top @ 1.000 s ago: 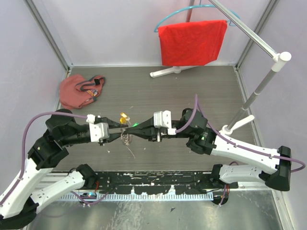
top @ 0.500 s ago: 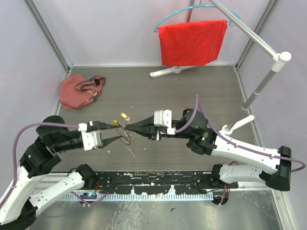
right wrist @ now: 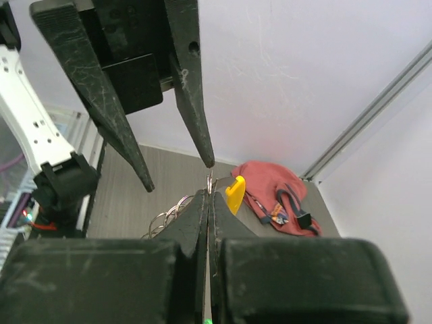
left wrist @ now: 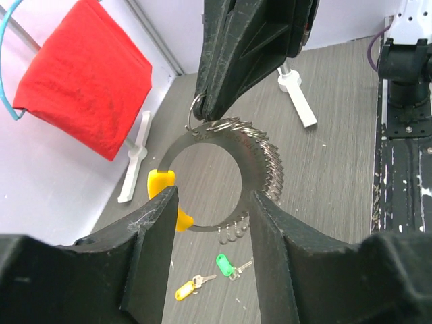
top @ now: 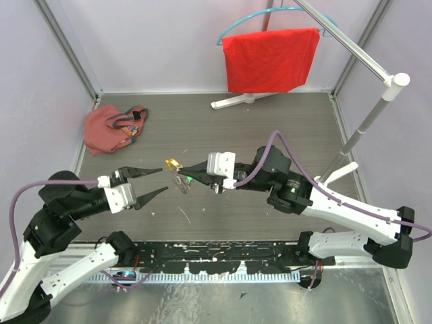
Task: Put the keys on the keyring
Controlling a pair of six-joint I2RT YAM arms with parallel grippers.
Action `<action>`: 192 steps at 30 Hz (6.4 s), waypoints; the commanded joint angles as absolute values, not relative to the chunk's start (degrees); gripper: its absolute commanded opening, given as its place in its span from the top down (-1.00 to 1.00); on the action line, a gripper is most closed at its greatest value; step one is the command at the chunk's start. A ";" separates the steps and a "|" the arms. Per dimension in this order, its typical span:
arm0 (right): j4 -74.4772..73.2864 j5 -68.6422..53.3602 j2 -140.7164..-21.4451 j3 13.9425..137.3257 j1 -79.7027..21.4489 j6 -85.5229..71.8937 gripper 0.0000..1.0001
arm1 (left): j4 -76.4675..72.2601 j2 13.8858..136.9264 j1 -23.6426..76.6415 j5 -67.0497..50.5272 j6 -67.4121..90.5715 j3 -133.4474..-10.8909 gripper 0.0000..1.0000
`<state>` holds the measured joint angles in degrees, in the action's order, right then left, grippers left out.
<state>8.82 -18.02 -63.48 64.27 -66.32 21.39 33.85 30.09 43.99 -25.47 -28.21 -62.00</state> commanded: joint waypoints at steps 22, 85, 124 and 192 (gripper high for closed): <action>-31.78 -27.59 -57.62 78.95 -66.71 65.46 0.98 | 28.41 41.44 44.09 -49.28 -26.84 -64.90 -0.20; -52.74 -17.88 -63.33 87.01 -66.70 80.78 0.98 | 33.90 51.33 44.05 -58.54 -25.30 -67.33 1.00; -48.12 -36.75 -62.29 80.72 -66.71 75.28 0.98 | 37.19 55.33 44.11 -59.02 -26.21 -69.51 1.00; 17.89 -32.80 -51.85 57.20 -66.71 38.59 0.98 | -7.83 34.87 44.04 -51.66 -11.95 -51.71 0.25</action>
